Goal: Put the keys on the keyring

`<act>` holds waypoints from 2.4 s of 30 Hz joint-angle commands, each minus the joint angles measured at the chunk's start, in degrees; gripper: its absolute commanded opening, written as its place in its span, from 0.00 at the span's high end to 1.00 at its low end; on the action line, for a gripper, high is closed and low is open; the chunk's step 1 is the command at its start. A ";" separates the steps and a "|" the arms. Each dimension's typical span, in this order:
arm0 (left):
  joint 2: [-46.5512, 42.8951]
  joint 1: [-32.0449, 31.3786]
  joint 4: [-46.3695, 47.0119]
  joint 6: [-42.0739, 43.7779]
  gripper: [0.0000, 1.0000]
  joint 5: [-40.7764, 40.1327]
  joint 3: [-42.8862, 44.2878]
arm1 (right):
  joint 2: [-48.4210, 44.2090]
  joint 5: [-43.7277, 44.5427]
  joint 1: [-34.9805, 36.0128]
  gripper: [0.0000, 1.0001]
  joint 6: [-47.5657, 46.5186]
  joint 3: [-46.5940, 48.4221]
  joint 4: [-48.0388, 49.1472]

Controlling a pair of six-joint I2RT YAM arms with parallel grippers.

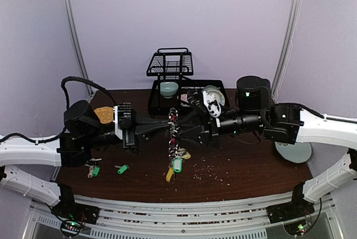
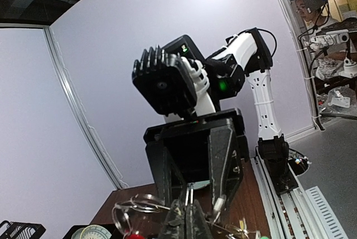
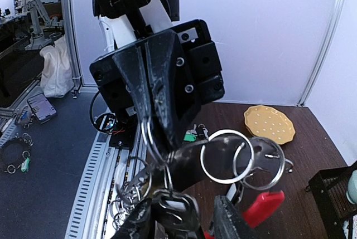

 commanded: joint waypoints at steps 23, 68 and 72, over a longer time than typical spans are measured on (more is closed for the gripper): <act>-1.64 -0.36 2.98 1.30 1.00 -1.62 0.62 | -0.06 -1.79 1.25 0.79 0.59 3.69 6.09; -2.90 -0.36 -19.54 4.99 0.65 -11.57 5.65 | 1.60 16.17 1.59 1.00 -12.28 18.76 -30.34; -2.61 -0.36 -29.16 6.19 0.65 -13.71 10.17 | 5.15 25.54 3.90 1.00 -15.13 25.59 -41.34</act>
